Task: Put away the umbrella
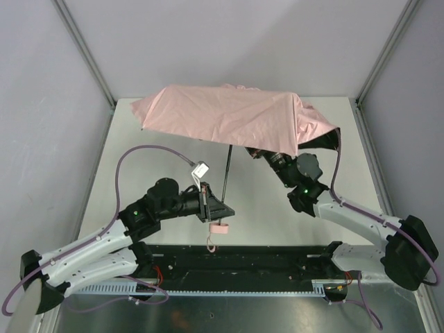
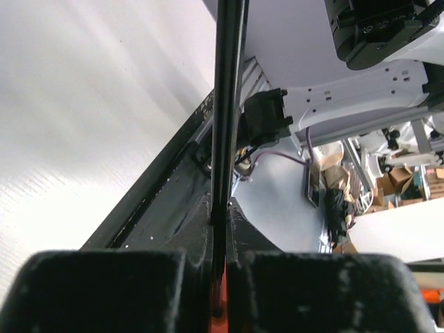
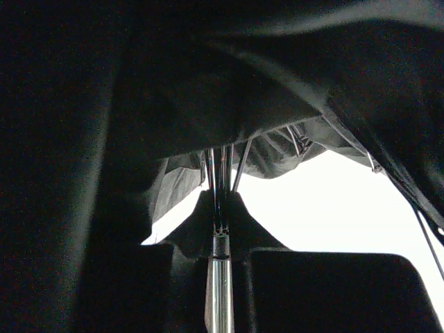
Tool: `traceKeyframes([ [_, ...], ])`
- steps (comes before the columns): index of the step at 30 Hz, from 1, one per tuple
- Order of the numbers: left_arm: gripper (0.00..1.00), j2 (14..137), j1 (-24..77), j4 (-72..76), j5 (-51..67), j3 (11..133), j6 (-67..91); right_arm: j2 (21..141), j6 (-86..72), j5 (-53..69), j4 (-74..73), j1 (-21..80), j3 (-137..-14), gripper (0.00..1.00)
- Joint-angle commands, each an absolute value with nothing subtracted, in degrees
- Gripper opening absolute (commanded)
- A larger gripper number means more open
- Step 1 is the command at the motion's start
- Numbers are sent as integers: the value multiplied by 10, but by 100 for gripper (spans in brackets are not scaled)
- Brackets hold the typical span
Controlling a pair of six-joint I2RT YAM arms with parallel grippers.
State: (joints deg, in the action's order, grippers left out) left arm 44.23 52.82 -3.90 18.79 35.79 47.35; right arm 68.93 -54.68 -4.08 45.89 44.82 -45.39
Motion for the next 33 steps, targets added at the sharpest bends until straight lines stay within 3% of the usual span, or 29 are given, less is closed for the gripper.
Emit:
traceKeyframes([
  [1,0,448,508,73,84,427,462,667,-554,30,464,523,-393,0],
  [10,0,454,508,76,105,437,459,707,-543,49,486,525,-379,0],
  [11,0,451,508,78,112,428,462,713,-545,60,481,515,-385,3],
  [15,0,440,509,97,137,378,484,729,-555,58,463,503,-410,36],
  [17,0,429,508,100,140,354,492,736,-557,59,459,501,-422,44],
  [23,0,394,509,104,152,297,514,741,-546,57,455,488,-443,45],
  [28,0,375,510,105,147,276,518,733,-554,34,451,474,-445,67],
  [33,0,377,510,110,151,279,518,748,-586,20,457,452,-461,70],
])
